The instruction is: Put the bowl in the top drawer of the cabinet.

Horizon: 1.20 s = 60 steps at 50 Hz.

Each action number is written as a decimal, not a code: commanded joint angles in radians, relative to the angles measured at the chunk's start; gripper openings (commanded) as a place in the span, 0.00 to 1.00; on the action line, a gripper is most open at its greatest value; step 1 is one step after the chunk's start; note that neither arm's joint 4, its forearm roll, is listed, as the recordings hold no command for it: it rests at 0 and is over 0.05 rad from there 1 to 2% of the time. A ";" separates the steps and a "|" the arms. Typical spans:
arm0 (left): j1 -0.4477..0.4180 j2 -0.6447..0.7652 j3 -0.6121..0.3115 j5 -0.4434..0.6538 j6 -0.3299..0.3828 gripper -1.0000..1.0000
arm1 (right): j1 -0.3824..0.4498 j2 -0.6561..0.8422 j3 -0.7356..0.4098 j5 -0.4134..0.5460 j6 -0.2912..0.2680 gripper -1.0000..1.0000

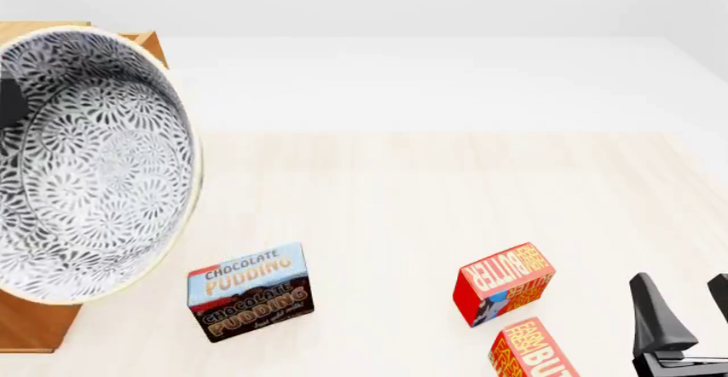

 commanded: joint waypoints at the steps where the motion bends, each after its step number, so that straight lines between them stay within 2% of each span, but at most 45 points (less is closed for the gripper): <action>1: 0.042 -0.004 -0.103 0.043 0.025 0.00 | 0.002 -0.001 0.000 -0.001 0.000 1.00; 11: 0.115 -0.018 -0.123 0.030 0.033 0.00 | 0.002 -0.001 0.000 -0.001 0.000 1.00; 28: 0.190 -0.073 -0.123 -0.021 0.020 0.00 | 0.004 -0.001 0.000 -0.002 0.000 1.00; 33: 0.237 -0.035 -0.207 -0.012 0.003 0.00 | 0.000 -0.001 0.000 -0.001 0.000 1.00; 45: 0.285 -0.038 -0.242 -0.024 -0.016 0.00 | -0.001 -0.001 0.000 -0.001 0.000 1.00; 54: 0.333 -0.033 -0.233 -0.031 -0.046 0.00 | -0.001 -0.002 0.000 -0.003 0.002 1.00; 60: 0.350 -0.044 -0.241 -0.040 -0.030 0.00 | 0.000 -0.002 0.000 -0.004 0.002 1.00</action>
